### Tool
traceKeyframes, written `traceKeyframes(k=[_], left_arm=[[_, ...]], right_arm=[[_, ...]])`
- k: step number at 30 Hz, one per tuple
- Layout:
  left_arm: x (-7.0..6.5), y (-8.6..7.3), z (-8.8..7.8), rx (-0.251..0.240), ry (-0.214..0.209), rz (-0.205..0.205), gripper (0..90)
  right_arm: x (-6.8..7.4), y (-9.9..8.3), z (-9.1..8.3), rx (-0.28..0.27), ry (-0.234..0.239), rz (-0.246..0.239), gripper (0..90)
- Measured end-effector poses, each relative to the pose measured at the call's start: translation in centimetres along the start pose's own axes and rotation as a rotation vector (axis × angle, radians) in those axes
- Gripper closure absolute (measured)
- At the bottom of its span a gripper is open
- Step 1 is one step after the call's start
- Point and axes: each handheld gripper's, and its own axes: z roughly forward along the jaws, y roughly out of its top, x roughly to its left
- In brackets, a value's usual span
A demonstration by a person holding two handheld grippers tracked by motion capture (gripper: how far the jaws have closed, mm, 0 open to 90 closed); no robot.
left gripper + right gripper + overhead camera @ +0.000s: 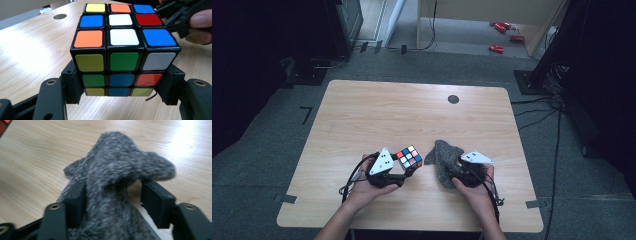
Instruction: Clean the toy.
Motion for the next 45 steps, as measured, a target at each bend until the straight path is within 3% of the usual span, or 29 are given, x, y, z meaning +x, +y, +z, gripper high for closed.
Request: traceKeyframes(k=[5, 9, 13, 19, 25, 28, 38, 45], left_arm=[[0.1, -0.1, 0.1, 0.009, 0.013, 0.008, 35.2], [0.1, -0.2, 0.4, 0.021, 0.023, 0.015, 35.2], [-0.2, -0.1, 0.8, 0.032, 0.073, 0.023, 35.2], [-1.3, 0.0, 1.6, 0.063, 0.080, 0.076, 35.2], [-2.3, 0.1, 2.2, 0.084, 0.114, 0.138, 35.3], [-2.6, 0.2, 2.4, 0.086, 0.121, 0.146, 35.3], [-4.0, 0.4, 3.0, 0.115, 0.138, 0.190, 35.2], [-4.6, 0.5, 3.2, 0.111, 0.140, 0.218, 35.2]], right_arm=[[-0.1, 0.2, -1.2, 0.000, -0.030, 0.009, 23.0], [-0.1, 0.6, -2.4, -0.018, -0.065, -0.013, 21.7], [0.2, 1.1, -3.5, -0.059, -0.072, -0.013, 21.7], [2.1, 2.2, -4.2, -0.114, 0.009, -0.010, 21.7], [5.0, 3.0, -4.0, -0.132, 0.116, -0.030, 20.1], [6.1, 3.1, -3.7, -0.132, 0.149, -0.030, 19.8], [8.3, 3.0, -2.8, -0.116, 0.189, -0.051, 19.4], [8.8, 2.7, -2.1, -0.086, 0.175, -0.044, 20.8]])
